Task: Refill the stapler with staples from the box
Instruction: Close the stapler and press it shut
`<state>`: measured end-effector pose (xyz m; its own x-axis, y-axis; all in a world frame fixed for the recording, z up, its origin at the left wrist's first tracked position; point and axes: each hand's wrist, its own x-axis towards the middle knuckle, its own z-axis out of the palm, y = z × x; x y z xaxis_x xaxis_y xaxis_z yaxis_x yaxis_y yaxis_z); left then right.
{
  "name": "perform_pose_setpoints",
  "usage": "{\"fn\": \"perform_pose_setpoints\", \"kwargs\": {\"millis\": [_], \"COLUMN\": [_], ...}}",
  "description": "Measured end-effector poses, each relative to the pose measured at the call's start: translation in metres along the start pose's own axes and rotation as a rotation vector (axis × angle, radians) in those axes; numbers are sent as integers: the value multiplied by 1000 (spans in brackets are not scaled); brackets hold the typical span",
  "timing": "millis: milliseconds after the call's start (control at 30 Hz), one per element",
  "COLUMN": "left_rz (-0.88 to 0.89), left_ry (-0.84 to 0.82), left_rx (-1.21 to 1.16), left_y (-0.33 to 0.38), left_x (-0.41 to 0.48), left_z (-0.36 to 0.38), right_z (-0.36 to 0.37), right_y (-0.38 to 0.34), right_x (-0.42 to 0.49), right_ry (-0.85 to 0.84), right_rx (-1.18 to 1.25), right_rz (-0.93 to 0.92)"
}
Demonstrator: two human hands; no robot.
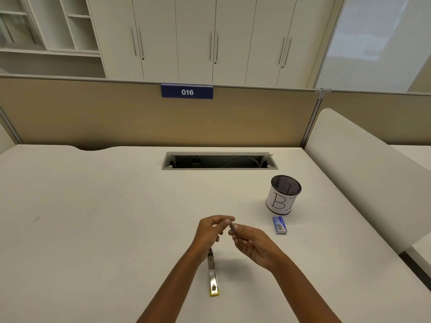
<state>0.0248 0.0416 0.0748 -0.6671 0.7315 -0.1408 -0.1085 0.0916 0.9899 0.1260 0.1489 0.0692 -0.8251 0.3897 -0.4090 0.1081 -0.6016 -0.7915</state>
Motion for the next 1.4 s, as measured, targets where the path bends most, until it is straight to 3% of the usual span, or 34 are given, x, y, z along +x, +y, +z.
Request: {"fn": "perform_pose_setpoints", "kwargs": {"millis": [67, 167, 300, 400, 500, 600, 900, 1400], "left_rz": [62, 204, 320, 356, 524, 331, 227, -1], "left_ry": [69, 121, -160, -204, -64, -107, -64, -16], "left_rx": [165, 631, 1270, 1327, 1379, 1445, 1349, 558], "left_y": [0, -9, -22, -25, -27, -37, -50, -41], "left_x": [6, 12, 16, 17, 20, 22, 21, 18], "left_z": [-12, -34, -51, -53, -51, -51, -57, -54], "right_z": [-2, -5, -4, 0, 4, 8, 10, 19], "right_y": [0, 3, 9, 12, 14, 15, 20, 43], "right_x": [0, 2, 3, 2, 2, 1, -1, 5], "right_ry": [7, 28, 28, 31, 37, 58, 95, 124], "right_rx": [-19, -82, -156, -228, -278, -301, -395, -618], "right_rz": [-6, -15, -22, -28, -37, -60, -106, -153]}}
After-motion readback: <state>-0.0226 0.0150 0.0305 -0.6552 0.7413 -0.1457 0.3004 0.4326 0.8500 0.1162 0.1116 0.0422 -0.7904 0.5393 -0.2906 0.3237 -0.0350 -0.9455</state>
